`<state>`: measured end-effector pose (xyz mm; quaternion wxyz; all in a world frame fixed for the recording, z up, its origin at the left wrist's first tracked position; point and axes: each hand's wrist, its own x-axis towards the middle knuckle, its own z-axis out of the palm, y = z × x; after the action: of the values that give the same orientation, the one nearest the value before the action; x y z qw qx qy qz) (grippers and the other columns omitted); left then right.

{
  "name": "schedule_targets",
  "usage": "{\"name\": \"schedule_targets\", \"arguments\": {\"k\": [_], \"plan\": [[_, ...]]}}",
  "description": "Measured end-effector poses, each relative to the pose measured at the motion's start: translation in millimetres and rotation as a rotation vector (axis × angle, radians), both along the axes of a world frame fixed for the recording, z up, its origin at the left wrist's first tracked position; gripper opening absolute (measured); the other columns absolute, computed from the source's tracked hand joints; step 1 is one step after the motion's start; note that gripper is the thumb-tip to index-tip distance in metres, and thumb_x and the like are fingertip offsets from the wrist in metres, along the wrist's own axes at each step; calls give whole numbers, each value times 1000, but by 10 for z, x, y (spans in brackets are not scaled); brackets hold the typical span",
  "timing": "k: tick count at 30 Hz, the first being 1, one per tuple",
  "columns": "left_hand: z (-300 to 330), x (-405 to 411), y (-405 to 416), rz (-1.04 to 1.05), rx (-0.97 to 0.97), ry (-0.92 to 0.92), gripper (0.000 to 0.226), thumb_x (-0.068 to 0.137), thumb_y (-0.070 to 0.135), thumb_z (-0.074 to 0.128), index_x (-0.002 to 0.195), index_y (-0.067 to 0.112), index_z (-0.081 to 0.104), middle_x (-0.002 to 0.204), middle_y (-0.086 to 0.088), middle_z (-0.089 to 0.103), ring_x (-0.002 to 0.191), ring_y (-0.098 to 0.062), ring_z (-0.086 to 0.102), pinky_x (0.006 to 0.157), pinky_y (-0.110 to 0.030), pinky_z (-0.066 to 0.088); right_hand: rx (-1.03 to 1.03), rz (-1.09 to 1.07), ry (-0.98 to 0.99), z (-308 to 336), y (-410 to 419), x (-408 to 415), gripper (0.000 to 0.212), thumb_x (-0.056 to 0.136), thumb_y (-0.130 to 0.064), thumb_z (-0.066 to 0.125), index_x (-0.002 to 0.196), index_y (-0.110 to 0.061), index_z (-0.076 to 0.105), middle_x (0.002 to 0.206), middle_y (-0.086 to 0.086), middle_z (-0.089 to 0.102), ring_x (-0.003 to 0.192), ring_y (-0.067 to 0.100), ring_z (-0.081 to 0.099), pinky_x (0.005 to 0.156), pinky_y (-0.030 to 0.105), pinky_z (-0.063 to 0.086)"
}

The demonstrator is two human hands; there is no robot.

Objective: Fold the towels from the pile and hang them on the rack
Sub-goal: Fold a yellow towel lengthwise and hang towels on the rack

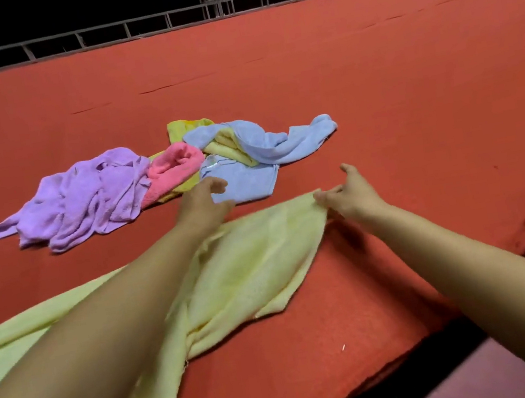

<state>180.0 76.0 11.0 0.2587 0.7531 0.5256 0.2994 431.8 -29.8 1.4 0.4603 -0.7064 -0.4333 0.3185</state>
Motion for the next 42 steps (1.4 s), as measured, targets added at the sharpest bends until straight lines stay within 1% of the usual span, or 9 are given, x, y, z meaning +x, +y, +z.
{"name": "schedule_targets", "arguments": {"k": [4,9,14,17,22,26,29,34,42], "plan": [[-226,7,-382,-25,72,49,32,80,22,77,107,31,63,87,18,68,69,2,58,72,-25,42,-8,-10,-210,-225,-9,35,87,90,-24,68,154,-10,11,79,-13,63,75,14,62,74,26,44],[-157,-229,-1085,-188,-18,130,30,78,29,78,103,36,63,77,19,68,58,-2,51,67,-23,42,-160,113,-596,-422,-406,-156,79,89,-46,60,151,-19,19,102,4,70,105,33,63,86,43,50],[-277,-289,-1468,-325,-23,423,50,77,49,76,121,39,55,103,23,65,84,1,56,78,-21,42,-89,211,-591,-450,-733,-563,77,84,-47,60,147,-24,21,97,2,70,96,31,66,80,44,52],[-401,-240,-1493,-259,68,492,44,87,47,66,127,36,52,114,12,65,107,-13,59,85,-30,46,-37,250,-400,-430,-789,-758,78,85,-31,67,149,-19,25,83,-6,67,86,20,66,79,34,50],[-247,-23,-1425,-104,-129,-11,34,86,35,71,117,35,58,96,10,69,85,-14,66,80,-29,48,13,156,-219,-398,-895,-785,72,92,-36,63,149,-16,24,78,-6,64,80,17,65,75,34,47],[74,309,-1471,-166,-359,-446,40,88,22,73,124,22,57,100,-3,72,83,-12,67,75,-24,52,132,166,265,-320,-1047,-757,64,91,-45,63,145,-29,33,100,1,70,84,12,68,78,40,54],[109,509,-1504,-218,-526,-513,35,93,20,66,126,17,56,89,-5,71,69,-17,63,58,-26,51,207,164,148,-265,-1131,-632,78,81,-43,70,147,-30,29,120,-3,67,108,10,65,95,33,50],[-131,410,-1453,-185,-224,-111,26,91,27,65,115,33,57,96,10,70,68,-10,68,68,-31,55,177,29,-209,-276,-1257,-274,64,93,-27,63,147,-21,31,94,-2,66,91,22,63,77,30,43],[-174,397,-939,-164,29,111,22,93,23,62,115,23,64,103,11,68,88,-9,62,78,-25,43,-296,181,-427,-111,-1308,163,80,77,-37,78,145,-21,39,106,2,63,102,23,62,82,30,45]]}}
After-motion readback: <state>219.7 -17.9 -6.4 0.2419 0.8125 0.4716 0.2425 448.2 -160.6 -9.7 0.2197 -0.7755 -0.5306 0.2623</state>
